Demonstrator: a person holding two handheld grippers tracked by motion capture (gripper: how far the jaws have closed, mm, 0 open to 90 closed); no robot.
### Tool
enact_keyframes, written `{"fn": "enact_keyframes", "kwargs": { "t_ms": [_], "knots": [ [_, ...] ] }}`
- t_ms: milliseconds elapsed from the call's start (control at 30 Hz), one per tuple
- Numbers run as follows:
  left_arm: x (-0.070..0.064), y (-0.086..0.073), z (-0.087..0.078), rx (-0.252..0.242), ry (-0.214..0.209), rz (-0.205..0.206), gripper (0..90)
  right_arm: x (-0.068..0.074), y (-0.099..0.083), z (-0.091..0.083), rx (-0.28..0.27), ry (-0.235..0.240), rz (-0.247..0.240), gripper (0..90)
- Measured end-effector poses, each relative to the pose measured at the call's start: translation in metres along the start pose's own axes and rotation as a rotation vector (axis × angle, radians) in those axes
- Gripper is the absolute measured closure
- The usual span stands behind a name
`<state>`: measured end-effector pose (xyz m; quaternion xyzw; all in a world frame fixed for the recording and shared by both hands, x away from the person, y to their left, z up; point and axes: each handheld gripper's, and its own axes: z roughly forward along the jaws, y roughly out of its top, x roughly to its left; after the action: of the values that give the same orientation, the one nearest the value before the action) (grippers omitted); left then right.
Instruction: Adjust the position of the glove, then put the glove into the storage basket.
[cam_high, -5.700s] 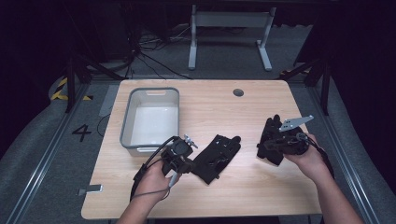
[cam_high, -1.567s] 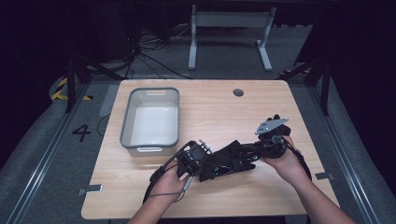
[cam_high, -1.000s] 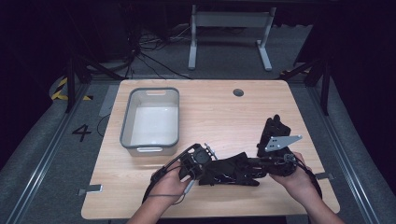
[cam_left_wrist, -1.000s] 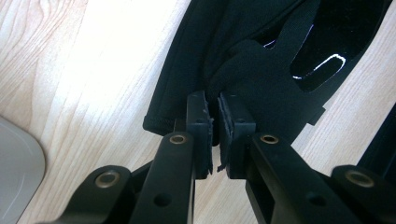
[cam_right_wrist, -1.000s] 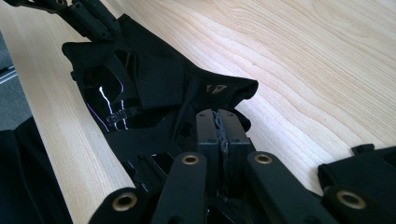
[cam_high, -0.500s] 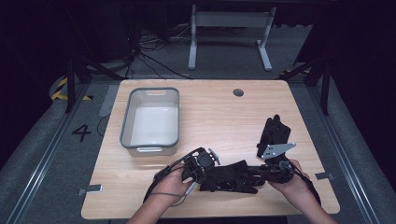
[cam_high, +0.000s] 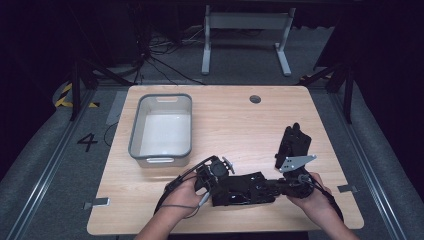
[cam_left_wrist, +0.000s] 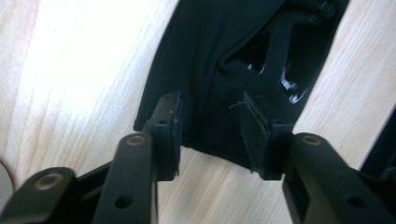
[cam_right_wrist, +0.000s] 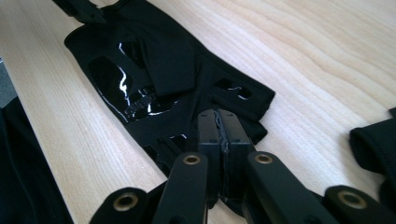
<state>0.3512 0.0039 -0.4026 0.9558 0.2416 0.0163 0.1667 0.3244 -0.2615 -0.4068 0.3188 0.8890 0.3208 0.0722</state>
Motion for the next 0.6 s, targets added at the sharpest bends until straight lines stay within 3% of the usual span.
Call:
{"fn": "enact_keyframes", "kwargs": {
  "t_ms": [200,400,600],
  "knots": [
    [0.002,-0.001,-0.013,-0.079,0.013,-0.052,56.7,-0.008,-0.002,-0.006,-0.032,-0.036,0.006,86.9],
    [0.004,-0.004,-0.027,-0.203,0.030,-0.098,56.6,-0.017,-0.004,-0.015,-0.064,-0.067,0.023,85.7],
    [0.007,-0.006,-0.032,-0.258,0.045,-0.113,53.4,-0.028,-0.008,-0.022,-0.080,-0.094,0.046,85.0]
  ]
}}
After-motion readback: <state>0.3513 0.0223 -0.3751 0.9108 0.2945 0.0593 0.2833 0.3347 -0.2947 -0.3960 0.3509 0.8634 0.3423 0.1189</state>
